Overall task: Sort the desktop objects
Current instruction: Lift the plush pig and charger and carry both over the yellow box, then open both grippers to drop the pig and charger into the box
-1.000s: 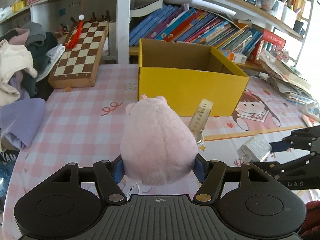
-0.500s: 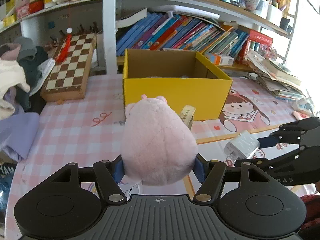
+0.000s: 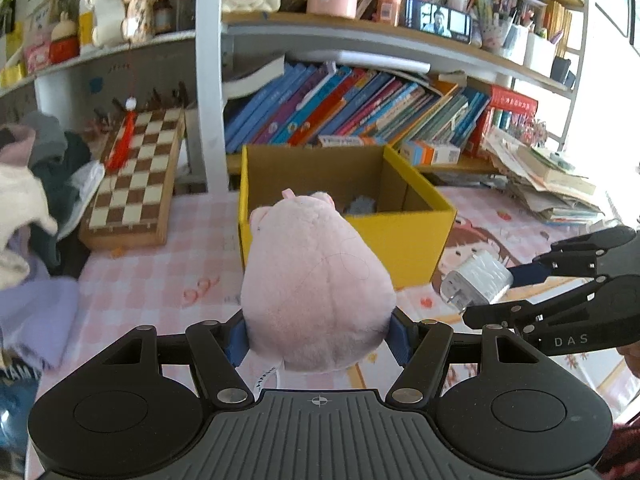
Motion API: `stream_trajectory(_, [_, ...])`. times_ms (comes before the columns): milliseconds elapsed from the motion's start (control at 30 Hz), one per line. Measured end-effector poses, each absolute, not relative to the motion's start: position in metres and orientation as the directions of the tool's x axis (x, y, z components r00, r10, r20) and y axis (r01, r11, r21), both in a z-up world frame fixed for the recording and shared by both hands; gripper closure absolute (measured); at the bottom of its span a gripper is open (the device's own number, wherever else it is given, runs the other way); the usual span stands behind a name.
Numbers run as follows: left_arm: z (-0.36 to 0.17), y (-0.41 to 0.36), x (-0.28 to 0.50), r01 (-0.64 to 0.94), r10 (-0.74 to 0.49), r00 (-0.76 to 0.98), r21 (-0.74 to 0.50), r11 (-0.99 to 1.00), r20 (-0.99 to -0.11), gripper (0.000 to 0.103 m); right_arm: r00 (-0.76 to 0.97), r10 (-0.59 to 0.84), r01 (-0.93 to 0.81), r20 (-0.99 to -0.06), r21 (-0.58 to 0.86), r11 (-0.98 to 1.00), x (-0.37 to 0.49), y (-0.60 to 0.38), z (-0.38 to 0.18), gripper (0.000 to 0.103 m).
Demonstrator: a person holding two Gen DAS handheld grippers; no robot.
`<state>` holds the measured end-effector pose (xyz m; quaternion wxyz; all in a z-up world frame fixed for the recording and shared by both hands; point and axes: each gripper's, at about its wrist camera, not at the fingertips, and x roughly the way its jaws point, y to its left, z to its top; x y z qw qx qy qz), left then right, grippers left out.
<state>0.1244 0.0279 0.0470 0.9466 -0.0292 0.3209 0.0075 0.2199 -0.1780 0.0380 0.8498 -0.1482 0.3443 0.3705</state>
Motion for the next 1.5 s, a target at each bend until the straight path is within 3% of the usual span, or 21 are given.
stream_trajectory(600, [0.088,0.046,0.232,0.012,0.051,0.833,0.110,0.994,-0.551,0.037,0.607,0.536,-0.737,-0.587,-0.165,0.655,0.336,-0.148,0.095,0.055])
stream_trajectory(1500, [0.012,0.053,0.367,0.047,0.067,0.662,0.131,0.990,-0.747,0.036,0.412,0.404,-0.868,-0.816,-0.217,0.446,0.427,-0.068,-0.004,0.056])
